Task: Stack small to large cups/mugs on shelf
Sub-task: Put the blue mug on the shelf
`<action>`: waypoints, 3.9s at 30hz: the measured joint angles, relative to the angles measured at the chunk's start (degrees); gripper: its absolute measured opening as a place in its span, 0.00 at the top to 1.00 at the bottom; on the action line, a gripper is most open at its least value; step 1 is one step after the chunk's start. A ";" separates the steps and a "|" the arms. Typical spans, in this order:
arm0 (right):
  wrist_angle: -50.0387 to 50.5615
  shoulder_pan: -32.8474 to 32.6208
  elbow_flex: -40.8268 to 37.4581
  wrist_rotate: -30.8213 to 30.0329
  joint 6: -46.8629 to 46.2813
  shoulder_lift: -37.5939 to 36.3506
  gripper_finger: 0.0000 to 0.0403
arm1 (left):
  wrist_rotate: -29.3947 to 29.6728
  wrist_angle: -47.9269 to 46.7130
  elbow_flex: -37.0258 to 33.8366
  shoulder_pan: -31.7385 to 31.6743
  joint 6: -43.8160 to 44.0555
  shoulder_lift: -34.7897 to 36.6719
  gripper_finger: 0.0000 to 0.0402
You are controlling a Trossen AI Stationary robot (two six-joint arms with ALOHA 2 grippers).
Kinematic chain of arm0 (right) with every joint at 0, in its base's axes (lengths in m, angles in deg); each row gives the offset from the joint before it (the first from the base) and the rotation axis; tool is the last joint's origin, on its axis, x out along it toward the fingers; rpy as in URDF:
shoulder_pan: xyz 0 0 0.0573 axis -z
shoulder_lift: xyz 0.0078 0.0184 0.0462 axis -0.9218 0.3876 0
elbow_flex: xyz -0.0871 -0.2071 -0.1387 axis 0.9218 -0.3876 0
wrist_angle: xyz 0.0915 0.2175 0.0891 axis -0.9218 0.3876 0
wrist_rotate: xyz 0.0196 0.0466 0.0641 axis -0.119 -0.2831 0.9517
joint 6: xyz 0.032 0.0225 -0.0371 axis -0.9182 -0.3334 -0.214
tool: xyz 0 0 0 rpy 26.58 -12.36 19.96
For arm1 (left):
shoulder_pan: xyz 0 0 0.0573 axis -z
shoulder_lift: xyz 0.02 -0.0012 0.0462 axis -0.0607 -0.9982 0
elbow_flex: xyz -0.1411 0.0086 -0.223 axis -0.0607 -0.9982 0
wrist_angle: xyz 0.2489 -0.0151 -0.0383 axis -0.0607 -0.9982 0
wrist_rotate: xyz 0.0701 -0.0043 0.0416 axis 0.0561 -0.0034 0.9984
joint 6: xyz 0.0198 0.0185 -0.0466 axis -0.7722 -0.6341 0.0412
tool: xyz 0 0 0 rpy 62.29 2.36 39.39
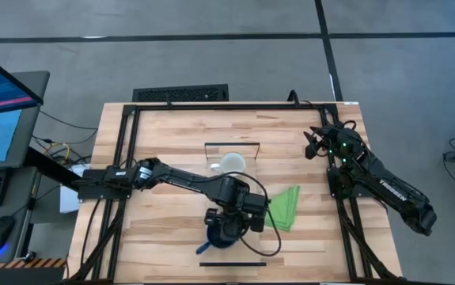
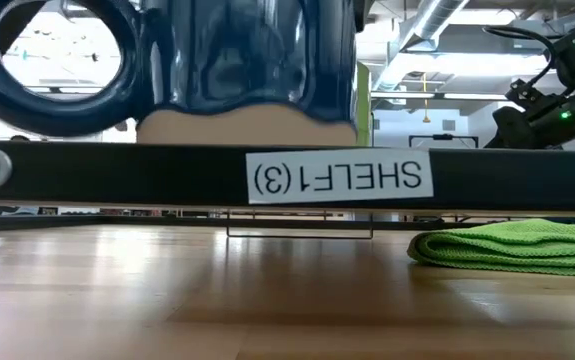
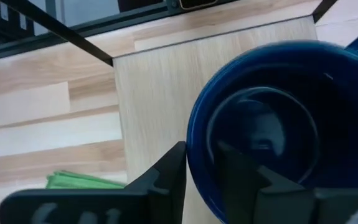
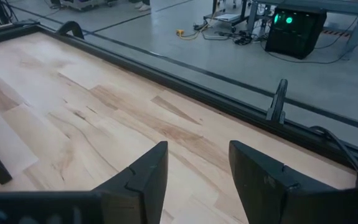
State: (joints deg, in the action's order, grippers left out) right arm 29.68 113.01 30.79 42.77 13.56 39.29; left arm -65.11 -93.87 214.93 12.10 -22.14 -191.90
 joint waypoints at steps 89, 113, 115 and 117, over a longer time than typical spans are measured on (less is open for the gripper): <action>-0.09 -0.11 -0.04 0.26 -3.06 0.26 0.53 | 49.37 59.39 -87.00 19.81 111.12 69.30 0.81; -0.05 -0.11 -0.02 0.24 -6.05 0.26 0.53 | 53.64 70.34 -98.03 28.45 122.22 66.34 0.79; -0.06 -0.11 -0.02 0.24 -6.05 0.26 0.53 | 53.20 69.57 -98.03 27.96 123.71 66.34 0.75; -0.07 -0.11 -0.02 0.22 -6.01 0.26 0.53 | 51.48 69.01 -98.03 27.55 124.11 66.34 0.70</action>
State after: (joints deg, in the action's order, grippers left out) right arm 29.62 112.91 30.77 42.99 7.55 39.55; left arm -13.63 -24.85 116.90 39.66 101.96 -125.56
